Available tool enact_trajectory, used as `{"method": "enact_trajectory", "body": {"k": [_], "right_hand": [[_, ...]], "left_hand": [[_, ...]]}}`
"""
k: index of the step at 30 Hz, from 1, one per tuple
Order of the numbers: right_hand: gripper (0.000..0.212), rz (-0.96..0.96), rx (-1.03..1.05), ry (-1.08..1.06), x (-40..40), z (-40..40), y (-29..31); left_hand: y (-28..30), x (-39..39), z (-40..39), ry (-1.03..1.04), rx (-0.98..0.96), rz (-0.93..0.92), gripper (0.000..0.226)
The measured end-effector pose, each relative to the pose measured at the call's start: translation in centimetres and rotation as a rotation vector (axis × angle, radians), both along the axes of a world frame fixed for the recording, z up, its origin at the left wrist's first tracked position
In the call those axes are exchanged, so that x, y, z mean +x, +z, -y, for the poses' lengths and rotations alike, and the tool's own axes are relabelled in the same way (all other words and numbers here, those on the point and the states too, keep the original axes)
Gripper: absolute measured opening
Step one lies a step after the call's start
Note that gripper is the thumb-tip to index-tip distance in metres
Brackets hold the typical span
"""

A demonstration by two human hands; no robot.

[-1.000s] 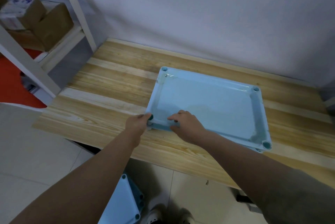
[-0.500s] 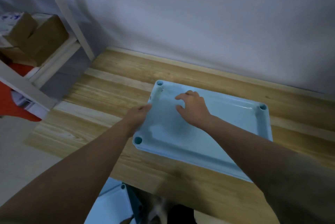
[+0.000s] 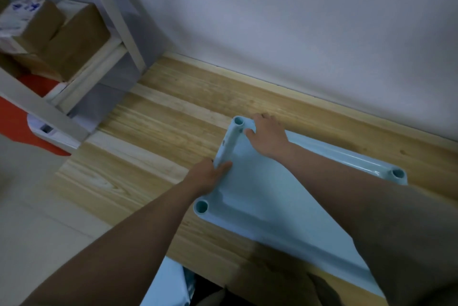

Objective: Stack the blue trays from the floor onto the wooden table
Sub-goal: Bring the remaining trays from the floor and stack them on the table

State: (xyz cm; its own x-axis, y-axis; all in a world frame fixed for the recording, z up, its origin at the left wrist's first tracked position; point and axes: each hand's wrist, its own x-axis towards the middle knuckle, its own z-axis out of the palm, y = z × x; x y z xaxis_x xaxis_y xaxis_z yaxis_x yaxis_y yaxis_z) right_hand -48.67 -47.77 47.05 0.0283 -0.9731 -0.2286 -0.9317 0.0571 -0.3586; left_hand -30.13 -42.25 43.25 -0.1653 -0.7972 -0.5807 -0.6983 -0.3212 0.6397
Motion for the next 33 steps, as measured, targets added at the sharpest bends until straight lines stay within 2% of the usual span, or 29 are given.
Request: {"method": "enact_trajectory", "body": {"k": [3, 7, 11, 17, 21, 24, 28, 31, 33], "right_hand": [[0.045, -0.013, 0.052, -0.021, 0.3, 0.8, -0.5], [0.044, -0.030, 0.089, -0.051, 0.5, 1.3, -0.7], [0.045, -0.058, 0.013, -0.063, 0.6, 0.5, -1.1], [0.053, -0.053, -0.169, -0.061, 1.2, -2.6, -1.0], [0.056, -0.157, -0.100, -0.059, 1.1, -5.6, -2.0], [0.055, -0.209, 0.007, -0.144, 0.3, -7.8, -3.1], [0.060, -0.170, 0.089, -0.065, -0.9, -8.3, -3.3], [0.058, -0.072, 0.069, -0.103, -1.9, -8.3, -2.3], [0.056, -0.027, -0.007, -0.190, -2.8, -9.1, -2.1]], "left_hand": [[-0.7, 0.3, 0.6, -0.058, 0.026, 0.022, 0.070], [-0.8, 0.9, 0.7, -0.090, 0.134, -0.091, 0.092], [0.5, 1.6, 1.2, -0.139, 0.258, -0.107, 0.078], [0.6, 2.1, 1.2, -0.045, 0.299, -0.221, 0.061], [-0.6, 0.9, 0.7, 0.014, 0.189, -0.241, 0.051], [-1.4, 0.2, 0.4, 0.002, 0.098, -0.168, 0.048], [-0.9, -0.3, 0.4, -0.005, 0.009, -0.051, 0.056], [0.1, -1.8, 0.2, -0.057, -0.319, 0.235, 0.077], [1.0, -3.5, 0.1, -0.161, -0.543, 0.338, 0.084]]}}
